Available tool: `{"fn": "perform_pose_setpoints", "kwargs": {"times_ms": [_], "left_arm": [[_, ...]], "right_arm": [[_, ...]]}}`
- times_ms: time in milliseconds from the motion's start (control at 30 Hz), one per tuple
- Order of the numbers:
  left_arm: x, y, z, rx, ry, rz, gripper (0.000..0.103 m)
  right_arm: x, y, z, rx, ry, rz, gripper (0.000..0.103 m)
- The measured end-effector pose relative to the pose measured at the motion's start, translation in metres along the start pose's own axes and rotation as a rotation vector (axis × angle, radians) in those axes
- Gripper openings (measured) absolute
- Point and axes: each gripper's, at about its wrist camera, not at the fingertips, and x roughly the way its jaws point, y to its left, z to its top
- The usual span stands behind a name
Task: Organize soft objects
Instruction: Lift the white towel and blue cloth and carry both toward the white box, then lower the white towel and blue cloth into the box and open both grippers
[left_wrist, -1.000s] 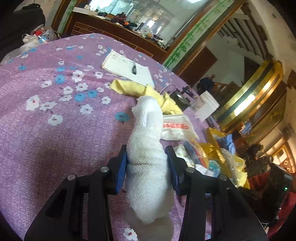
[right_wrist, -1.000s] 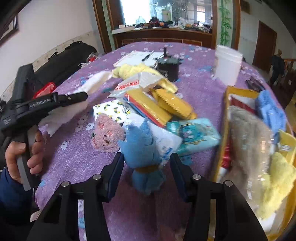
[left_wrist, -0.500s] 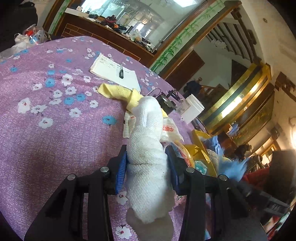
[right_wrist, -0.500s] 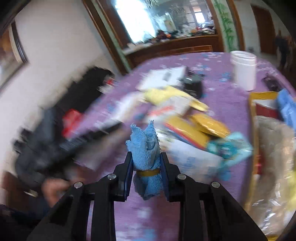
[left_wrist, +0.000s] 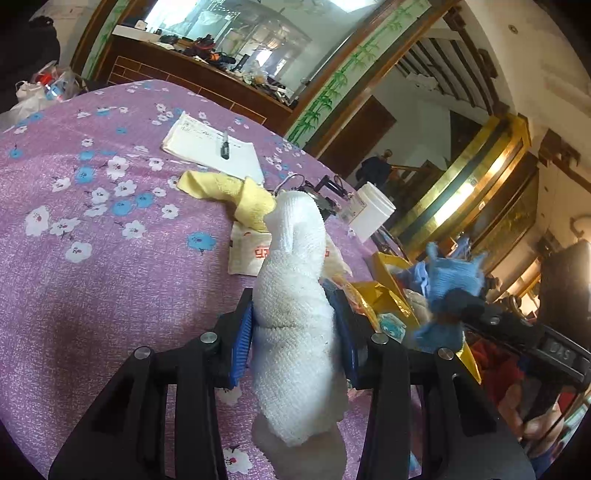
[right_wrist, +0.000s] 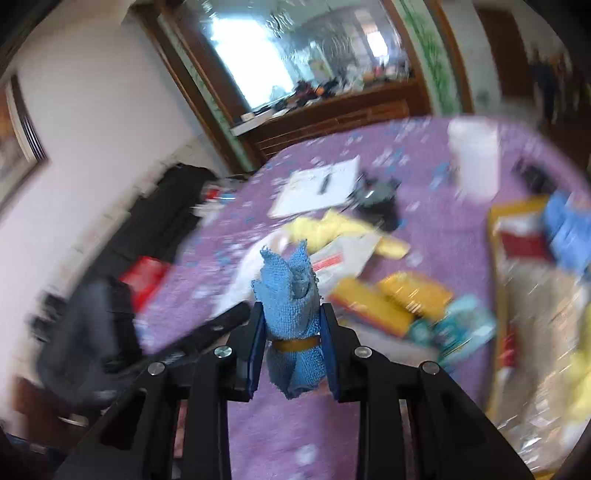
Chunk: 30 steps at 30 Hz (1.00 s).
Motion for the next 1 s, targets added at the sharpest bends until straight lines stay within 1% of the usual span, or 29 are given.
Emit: {"fn": "perform_pose_setpoints", "kwargs": {"times_ms": [67, 100, 167, 233, 367, 433, 500, 567, 667, 733, 900, 1000], "left_arm": [[-0.001, 0.000, 0.000, 0.002, -0.005, -0.005, 0.040], [-0.002, 0.001, 0.000, 0.001, -0.006, -0.003, 0.040], [-0.003, 0.001, -0.001, -0.002, -0.005, 0.005, 0.040], [-0.005, 0.002, -0.002, -0.002, -0.015, 0.013, 0.040], [-0.009, -0.001, -0.003, 0.006, -0.031, 0.039, 0.040], [-0.008, -0.006, -0.004, 0.021, -0.019, 0.030, 0.040], [-0.007, -0.015, -0.006, 0.016, -0.003, 0.044, 0.040], [-0.004, -0.031, -0.008, 0.003, 0.026, 0.004, 0.040], [0.002, -0.067, -0.009, 0.054, 0.060, -0.015, 0.040], [0.008, -0.088, -0.009, 0.076, 0.095, -0.043, 0.040], [0.041, -0.146, -0.008, 0.155, 0.189, -0.049, 0.040], [0.066, -0.176, -0.004, 0.175, 0.231, -0.061, 0.040]], "right_arm": [[0.007, -0.008, -0.003, 0.091, 0.040, 0.104, 0.027], [0.011, -0.010, -0.006, 0.109, 0.051, 0.122, 0.027], [0.011, -0.008, -0.010, 0.093, 0.047, 0.106, 0.027], [0.005, -0.011, -0.012, 0.107, 0.051, 0.144, 0.027], [-0.011, -0.020, -0.021, 0.102, 0.041, 0.149, 0.028], [-0.023, -0.030, -0.025, 0.111, 0.028, 0.148, 0.028], [-0.036, -0.044, -0.026, 0.126, 0.007, 0.141, 0.028], [-0.052, -0.058, -0.026, 0.148, -0.026, 0.135, 0.028], [-0.079, -0.083, -0.024, 0.179, -0.094, 0.118, 0.028], [-0.095, -0.100, -0.024, 0.183, -0.137, 0.077, 0.028], [-0.121, -0.136, -0.030, 0.202, -0.182, 0.015, 0.029], [-0.132, -0.156, -0.034, 0.232, -0.195, 0.009, 0.029]]}}
